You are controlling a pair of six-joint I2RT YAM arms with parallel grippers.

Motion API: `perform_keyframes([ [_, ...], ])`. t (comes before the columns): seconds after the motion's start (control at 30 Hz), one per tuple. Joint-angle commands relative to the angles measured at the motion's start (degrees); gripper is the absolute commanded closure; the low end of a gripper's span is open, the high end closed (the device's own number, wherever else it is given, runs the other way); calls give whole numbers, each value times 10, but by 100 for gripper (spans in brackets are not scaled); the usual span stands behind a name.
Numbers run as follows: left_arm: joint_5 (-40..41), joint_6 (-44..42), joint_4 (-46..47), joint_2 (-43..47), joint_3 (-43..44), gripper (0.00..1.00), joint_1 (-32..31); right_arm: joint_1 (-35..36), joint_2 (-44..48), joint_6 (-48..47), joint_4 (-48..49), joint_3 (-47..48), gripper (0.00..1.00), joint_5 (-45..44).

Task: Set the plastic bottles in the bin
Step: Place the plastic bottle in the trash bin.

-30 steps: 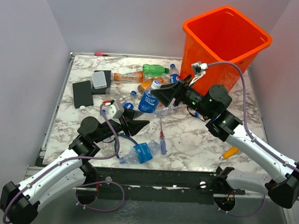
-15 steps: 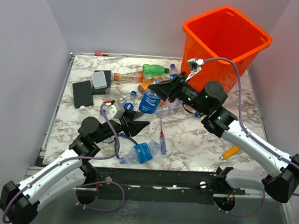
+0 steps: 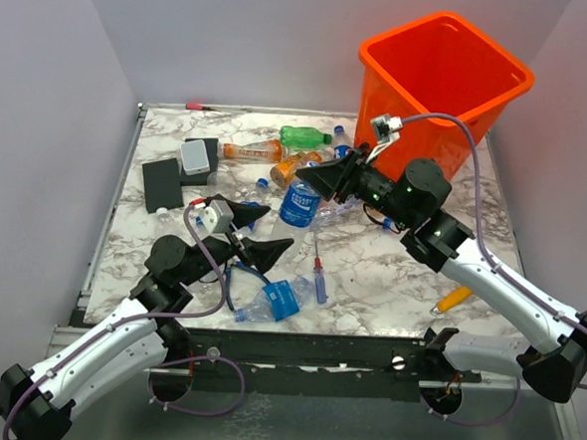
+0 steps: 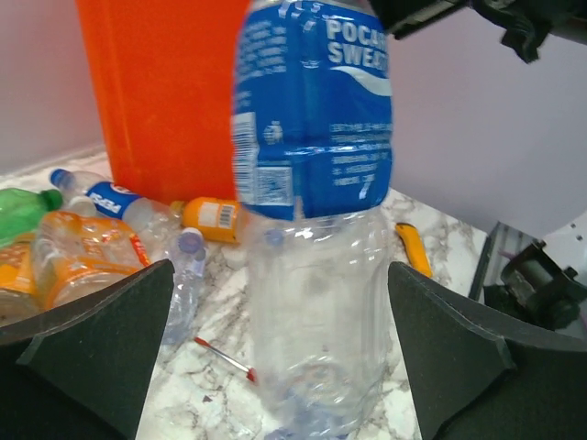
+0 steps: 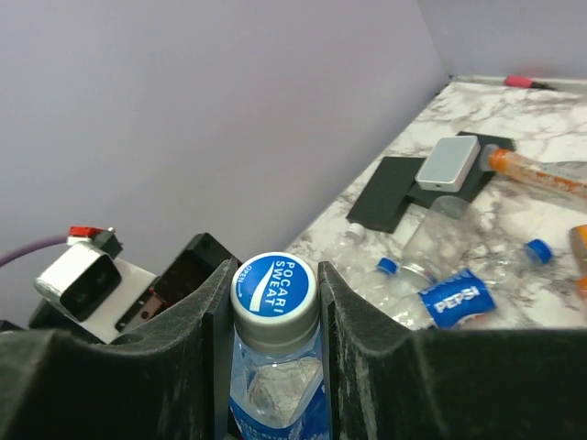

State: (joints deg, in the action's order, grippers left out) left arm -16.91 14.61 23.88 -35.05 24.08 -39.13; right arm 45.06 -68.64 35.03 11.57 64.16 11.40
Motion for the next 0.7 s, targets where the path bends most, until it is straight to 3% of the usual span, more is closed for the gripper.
perform_keyframes([
  [0.0,84,2,0,35,-14,1,-2,5,52,-90,-108,78,100,-69],
  [0.13,154,-9,-10,59,-18,1,-2,5,83,-200,-209,198,100,-174],
  [0.27,196,-16,-23,69,-16,1,-2,5,87,-302,-228,296,100,-323],
  [0.4,219,-22,-44,66,-9,1,-2,4,62,-452,-133,312,100,-520],
  [0.5,246,-20,-51,58,-7,1,-2,-6,22,-609,39,295,100,-595],
  [0.57,259,-17,-55,51,-6,1,-2,-43,-2,-607,65,317,100,-581],
  [0.67,275,-18,-63,44,-4,1,-4,-134,-38,-513,50,363,100,-535],
])
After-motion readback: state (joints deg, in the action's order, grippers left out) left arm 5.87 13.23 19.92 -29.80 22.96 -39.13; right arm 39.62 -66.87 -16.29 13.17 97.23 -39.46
